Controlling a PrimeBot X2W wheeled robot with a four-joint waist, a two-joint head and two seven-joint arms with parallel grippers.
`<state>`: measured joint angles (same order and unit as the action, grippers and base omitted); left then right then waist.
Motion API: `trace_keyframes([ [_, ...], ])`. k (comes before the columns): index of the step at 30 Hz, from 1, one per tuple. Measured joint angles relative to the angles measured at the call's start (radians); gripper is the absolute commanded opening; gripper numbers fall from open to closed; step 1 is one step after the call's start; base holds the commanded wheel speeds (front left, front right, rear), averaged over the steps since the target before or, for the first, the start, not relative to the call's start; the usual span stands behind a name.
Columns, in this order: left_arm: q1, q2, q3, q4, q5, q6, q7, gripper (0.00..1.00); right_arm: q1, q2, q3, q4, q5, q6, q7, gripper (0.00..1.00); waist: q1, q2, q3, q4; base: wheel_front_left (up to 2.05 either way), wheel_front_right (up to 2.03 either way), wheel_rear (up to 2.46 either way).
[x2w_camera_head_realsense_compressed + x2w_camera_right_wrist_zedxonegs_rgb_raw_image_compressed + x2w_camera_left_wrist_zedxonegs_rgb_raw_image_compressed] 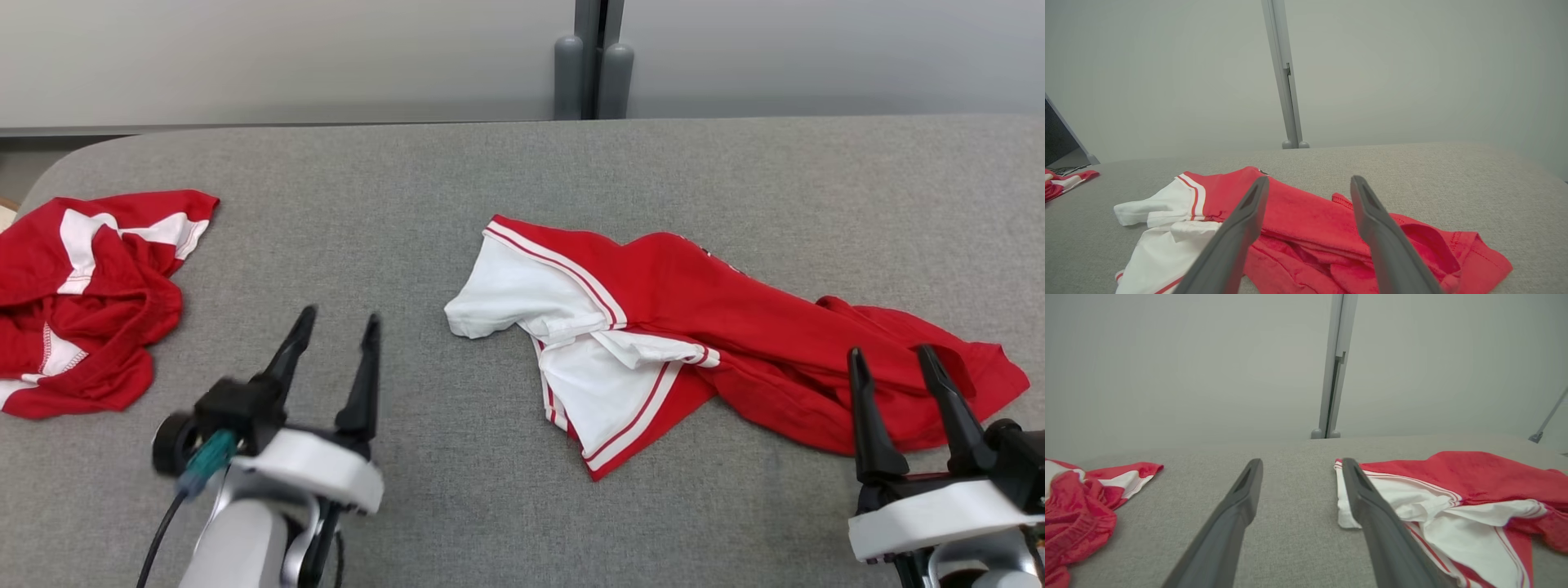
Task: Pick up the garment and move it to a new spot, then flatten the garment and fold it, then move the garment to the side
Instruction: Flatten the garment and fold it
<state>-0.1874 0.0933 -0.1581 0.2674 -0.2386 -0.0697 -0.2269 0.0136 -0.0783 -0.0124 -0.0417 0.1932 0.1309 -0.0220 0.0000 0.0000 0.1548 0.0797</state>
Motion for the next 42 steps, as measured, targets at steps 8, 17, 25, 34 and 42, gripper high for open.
trace_keyframes([
  [8,-0.212,-0.024,-0.113,0.164,-0.085,-0.05,0.159,1.0,-0.052,0.002,0.043,0.001,0.005,0.0,0.0,1.0,0.0,0.0,0.056,-0.039,0.0,0.0,0.0],
  [17,-0.346,-0.021,-0.145,0.452,-0.202,-0.06,0.252,1.0,-0.067,0.012,0.049,0.034,0.024,0.0,-0.027,1.0,0.0,0.0,0.121,-0.115,0.0,0.0,0.0],
  [25,-0.401,-0.007,-0.209,0.501,-0.308,-0.06,0.173,0.0,-0.086,0.018,0.04,0.043,0.033,0.0,-0.04,1.0,0.0,0.0,0.157,-0.126,0.0,0.0,0.0],
  [34,-0.384,0.07,-0.29,0.371,-0.36,-0.06,0.04,0.0,-0.092,0.021,0.016,0.046,0.035,0.0,-0.05,1.0,0.0,0.0,0.157,-0.092,0.0,0.0,0.0],
  [42,-0.298,0.114,-0.292,0.215,-0.352,-0.021,0.032,0.0,-0.091,0.023,0.007,0.047,0.038,0.0,-0.053,1.0,0.0,0.0,0.14,-0.058,0.0,0.0,0.0],
])
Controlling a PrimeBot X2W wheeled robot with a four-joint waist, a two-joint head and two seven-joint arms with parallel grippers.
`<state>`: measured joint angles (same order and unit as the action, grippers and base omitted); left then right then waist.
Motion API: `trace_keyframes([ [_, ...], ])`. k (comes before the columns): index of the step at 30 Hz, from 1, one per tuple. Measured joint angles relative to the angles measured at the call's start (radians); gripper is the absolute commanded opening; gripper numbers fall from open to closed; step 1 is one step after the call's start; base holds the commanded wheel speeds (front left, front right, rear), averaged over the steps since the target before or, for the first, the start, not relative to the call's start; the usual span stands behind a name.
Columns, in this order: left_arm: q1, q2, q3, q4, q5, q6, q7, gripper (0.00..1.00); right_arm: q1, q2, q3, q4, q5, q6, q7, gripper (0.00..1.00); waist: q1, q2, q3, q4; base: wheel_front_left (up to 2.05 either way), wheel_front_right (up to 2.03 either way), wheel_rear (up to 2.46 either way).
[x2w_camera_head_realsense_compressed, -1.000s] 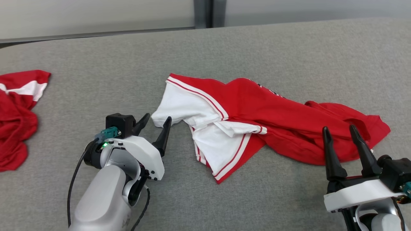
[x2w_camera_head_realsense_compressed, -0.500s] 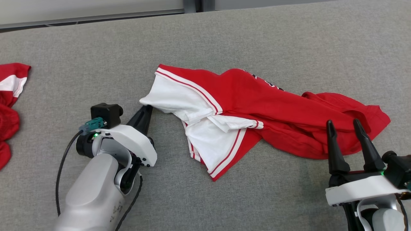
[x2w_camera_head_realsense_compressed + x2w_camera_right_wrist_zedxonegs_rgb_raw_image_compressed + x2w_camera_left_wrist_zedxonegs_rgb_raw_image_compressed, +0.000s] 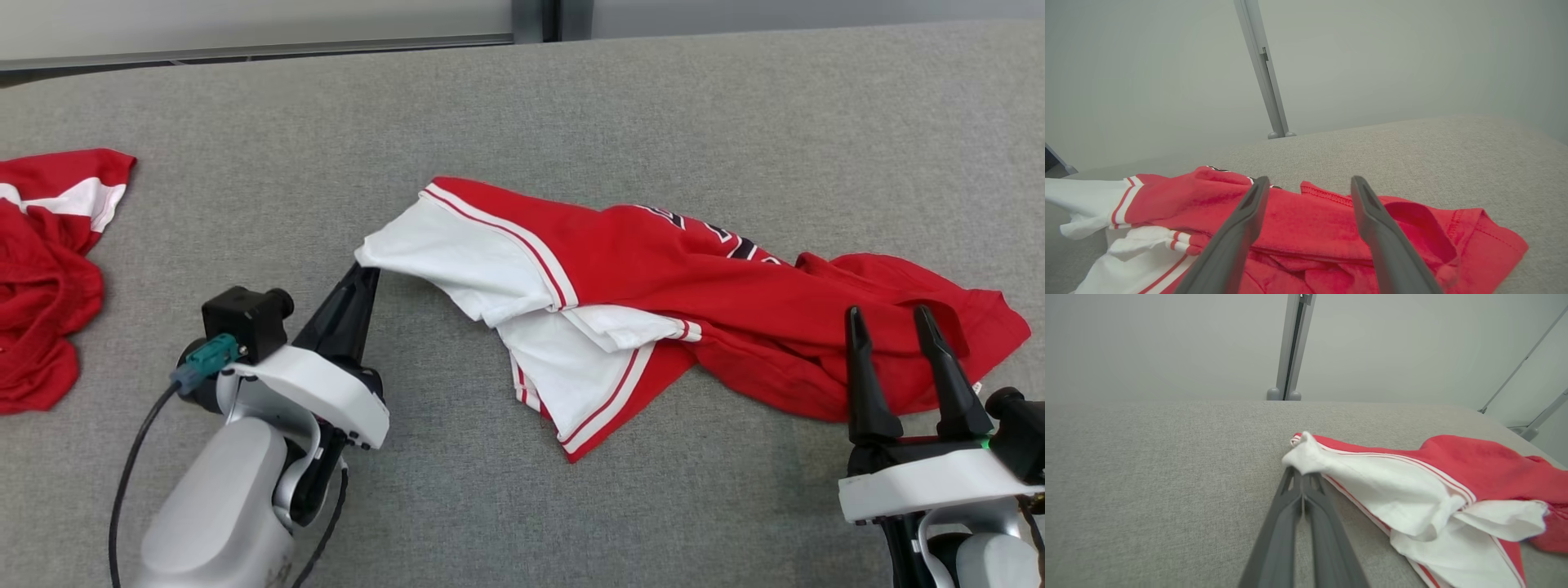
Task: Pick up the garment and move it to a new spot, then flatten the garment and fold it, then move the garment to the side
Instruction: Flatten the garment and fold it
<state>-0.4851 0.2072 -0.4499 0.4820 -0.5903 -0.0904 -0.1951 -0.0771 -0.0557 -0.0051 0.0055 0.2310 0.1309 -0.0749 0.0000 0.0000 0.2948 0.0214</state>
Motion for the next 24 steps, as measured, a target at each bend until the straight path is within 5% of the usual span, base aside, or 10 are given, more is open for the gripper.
trace_keyframes([
  [6,0.127,0.04,-0.007,-0.161,-0.012,0.063,0.088,0.0,0.022,-0.002,-0.022,-0.007,-0.003,0.0,0.006,1.0,0.0,0.0,-0.026,0.022,0.0,0.0,0.0],
  [15,0.42,0.108,0.002,-0.48,-0.052,0.216,0.229,0.0,0.069,-0.002,-0.061,-0.024,-0.011,0.0,0.02,1.0,0.0,0.0,-0.064,0.067,0.0,0.0,0.0],
  [21,0.502,0.102,-0.009,-0.503,-0.093,0.241,0.269,0.0,0.08,0.0,-0.058,-0.048,-0.013,0.0,0.04,1.0,0.0,0.0,-0.075,0.079,0.0,0.0,0.0],
  [22,0.502,0.092,-0.007,-0.49,-0.101,0.241,0.262,0.62,0.08,0.0,-0.057,-0.049,-0.013,0.0,0.042,1.0,0.0,0.0,-0.076,0.078,0.0,0.0,0.0],
  [23,0.501,0.084,-0.008,-0.474,-0.108,0.236,0.258,1.0,0.08,0.001,-0.056,-0.051,-0.013,0.0,0.043,1.0,0.0,0.0001,-0.077,0.078,0.0,0.0,0.0],
  [24,0.501,0.08,-0.006,-0.453,-0.108,0.232,0.244,1.0,0.08,0.0,-0.054,-0.052,-0.013,0.0,0.044,1.0,0.0,0.0,-0.079,0.078,0.0,0.0,0.0],
])
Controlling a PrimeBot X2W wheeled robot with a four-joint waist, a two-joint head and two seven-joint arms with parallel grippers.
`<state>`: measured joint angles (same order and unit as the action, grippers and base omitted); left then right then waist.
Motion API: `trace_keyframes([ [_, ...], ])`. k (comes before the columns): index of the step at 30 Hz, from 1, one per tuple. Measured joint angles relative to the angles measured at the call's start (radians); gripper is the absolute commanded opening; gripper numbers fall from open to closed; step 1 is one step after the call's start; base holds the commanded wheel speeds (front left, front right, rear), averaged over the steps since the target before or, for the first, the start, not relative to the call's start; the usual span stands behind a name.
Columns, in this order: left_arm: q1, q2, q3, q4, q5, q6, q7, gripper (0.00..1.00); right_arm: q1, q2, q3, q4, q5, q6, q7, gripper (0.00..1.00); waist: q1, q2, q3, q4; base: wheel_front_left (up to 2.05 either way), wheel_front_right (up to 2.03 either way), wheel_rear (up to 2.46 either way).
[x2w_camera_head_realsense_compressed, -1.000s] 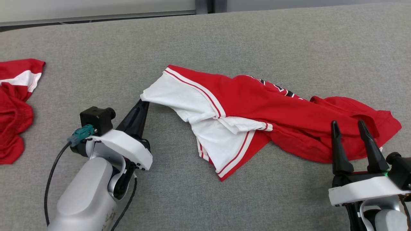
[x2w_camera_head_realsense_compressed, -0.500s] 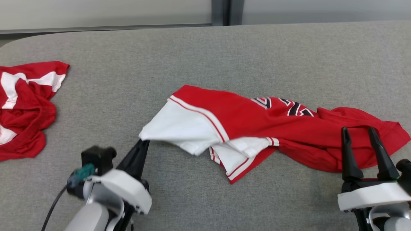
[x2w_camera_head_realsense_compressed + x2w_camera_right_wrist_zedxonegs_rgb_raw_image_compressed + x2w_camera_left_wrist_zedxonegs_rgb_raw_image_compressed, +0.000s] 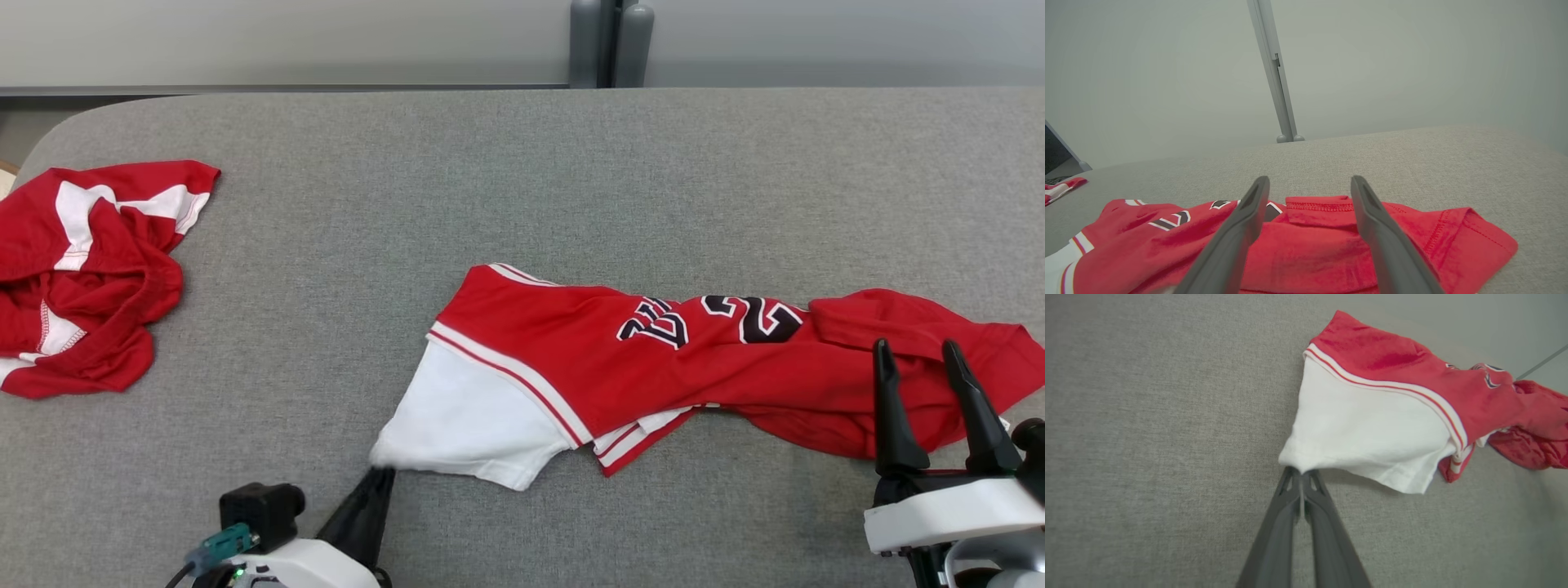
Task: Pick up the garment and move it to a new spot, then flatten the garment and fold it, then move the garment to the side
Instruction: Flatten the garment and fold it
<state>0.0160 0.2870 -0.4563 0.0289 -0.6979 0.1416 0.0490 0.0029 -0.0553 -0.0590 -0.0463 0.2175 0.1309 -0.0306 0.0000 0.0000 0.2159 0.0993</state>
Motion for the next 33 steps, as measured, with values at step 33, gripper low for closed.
trace_keyframes([
  [33,-0.095,-0.04,0.193,0.037,0.265,-0.016,-0.311,1.0,0.041,-0.028,0.015,-0.062,-0.032,0.0,0.061,1.0,0.0,0.0,-0.086,-0.01,0.0,0.0,0.0],
])
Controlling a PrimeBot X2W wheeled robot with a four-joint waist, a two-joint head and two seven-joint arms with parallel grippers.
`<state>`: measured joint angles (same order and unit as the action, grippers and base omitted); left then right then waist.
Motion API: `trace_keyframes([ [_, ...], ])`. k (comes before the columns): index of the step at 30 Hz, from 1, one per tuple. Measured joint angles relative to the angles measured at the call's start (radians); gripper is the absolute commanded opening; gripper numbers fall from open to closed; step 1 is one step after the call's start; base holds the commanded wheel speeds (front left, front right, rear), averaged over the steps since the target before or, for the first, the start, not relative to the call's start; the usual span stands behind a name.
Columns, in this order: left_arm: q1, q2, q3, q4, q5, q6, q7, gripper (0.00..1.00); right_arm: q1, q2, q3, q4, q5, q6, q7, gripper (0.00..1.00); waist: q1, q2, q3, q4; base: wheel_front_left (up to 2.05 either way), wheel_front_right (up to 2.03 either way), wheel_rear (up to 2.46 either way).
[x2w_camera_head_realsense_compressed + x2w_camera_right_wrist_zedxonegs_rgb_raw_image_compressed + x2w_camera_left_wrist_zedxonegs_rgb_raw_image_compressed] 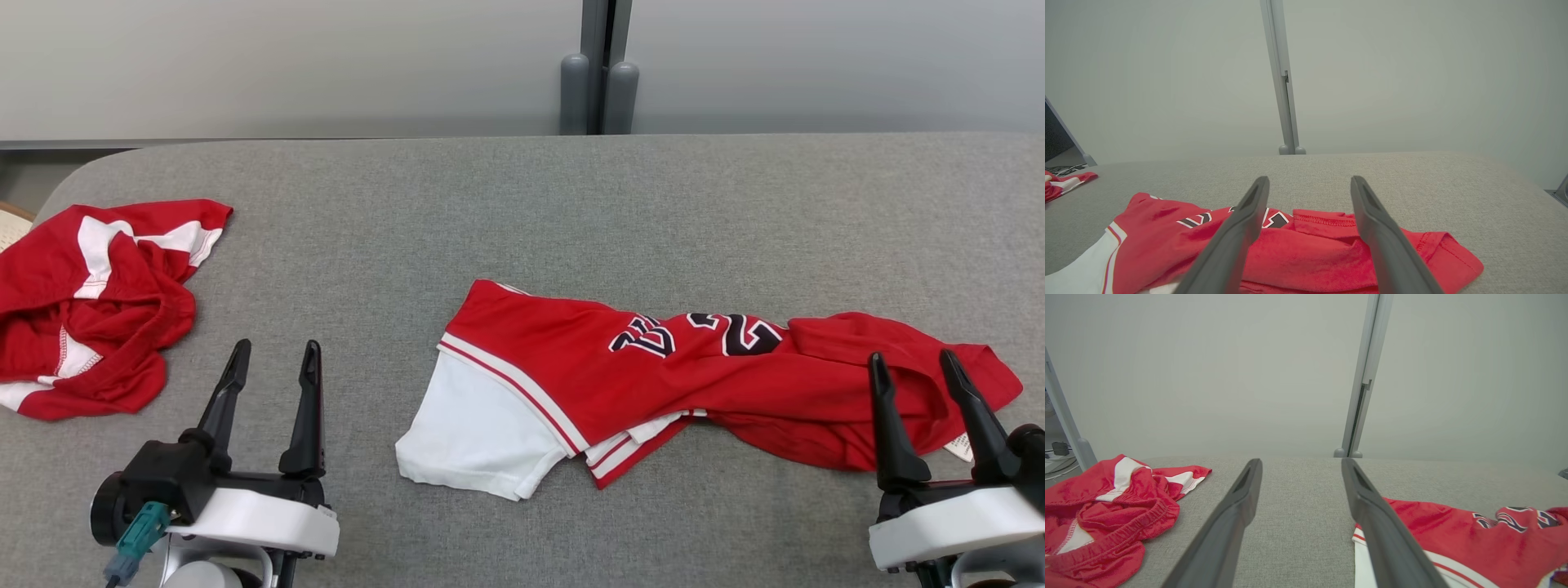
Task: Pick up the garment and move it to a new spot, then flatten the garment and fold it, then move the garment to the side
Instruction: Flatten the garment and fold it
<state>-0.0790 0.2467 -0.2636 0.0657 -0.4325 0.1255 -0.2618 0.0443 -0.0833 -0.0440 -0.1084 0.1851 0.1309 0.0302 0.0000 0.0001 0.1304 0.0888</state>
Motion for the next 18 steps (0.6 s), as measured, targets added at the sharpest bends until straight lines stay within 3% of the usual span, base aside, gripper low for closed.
trace_keyframes([
  [6,-0.031,-0.01,-0.036,0.046,0.011,-0.047,0.007,1.0,-0.001,0.003,0.002,-0.007,-0.002,0.0,0.005,1.0,0.0,0.0,0.015,0.004,0.0,0.0,0.0],
  [12,-0.112,-0.049,-0.129,0.213,-0.015,-0.132,0.129,1.0,-0.011,0.005,0.017,0.001,0.002,0.0,0.005,1.0,0.0,0.0,0.049,-0.002,0.0,0.0,0.0],
  [18,-0.136,-0.073,-0.154,0.36,-0.055,-0.16,0.21,1.0,-0.021,0.007,0.018,0.019,0.008,0.0,-0.003,1.0,0.0,0.0,0.076,-0.028,0.0,0.0,0.0],
])
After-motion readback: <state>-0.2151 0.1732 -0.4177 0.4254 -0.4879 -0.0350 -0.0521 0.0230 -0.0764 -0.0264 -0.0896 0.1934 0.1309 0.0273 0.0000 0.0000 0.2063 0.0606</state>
